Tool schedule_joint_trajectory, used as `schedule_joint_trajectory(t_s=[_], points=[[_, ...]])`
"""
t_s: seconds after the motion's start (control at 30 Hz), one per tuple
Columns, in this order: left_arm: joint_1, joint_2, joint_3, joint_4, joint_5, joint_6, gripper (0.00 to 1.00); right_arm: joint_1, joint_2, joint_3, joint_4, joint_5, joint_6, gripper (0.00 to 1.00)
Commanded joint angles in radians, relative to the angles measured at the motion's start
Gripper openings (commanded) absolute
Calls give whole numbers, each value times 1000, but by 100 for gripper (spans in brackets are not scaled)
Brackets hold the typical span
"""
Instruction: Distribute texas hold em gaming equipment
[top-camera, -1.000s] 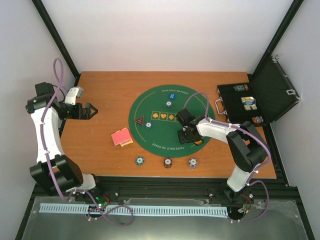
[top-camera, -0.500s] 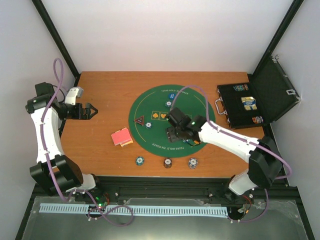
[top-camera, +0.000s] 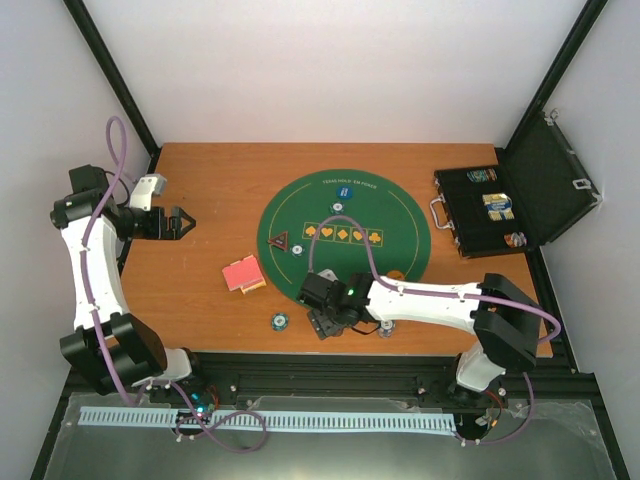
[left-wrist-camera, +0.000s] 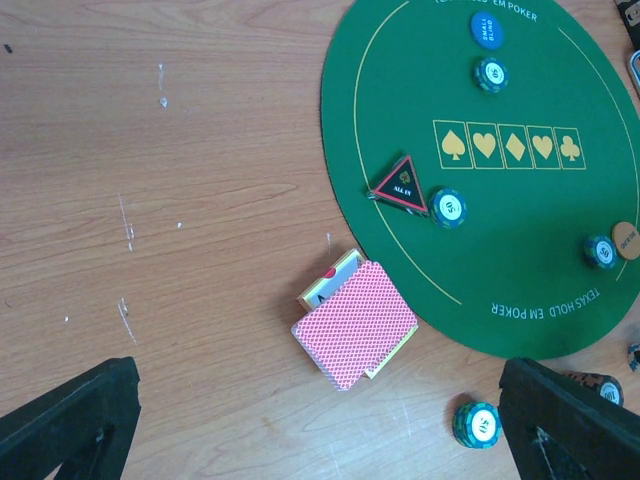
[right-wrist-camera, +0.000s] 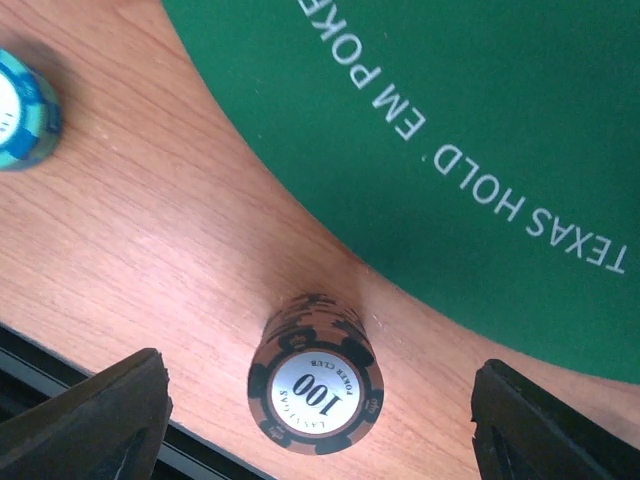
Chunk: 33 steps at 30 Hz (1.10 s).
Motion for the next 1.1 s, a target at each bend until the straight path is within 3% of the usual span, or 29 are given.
schedule_joint_trajectory(t_s=[0.0,0.73,1.07], points=[[-2,-24,43,-19,9,-1,100,7,19,-28,18,12,38,82],[-1,-26,48,-19,2,-1,100,7,44,-100,112,-21,64,49],[-1,-27,48,-18,-5,-2,100,6,20,-62,67,10,64,33]])
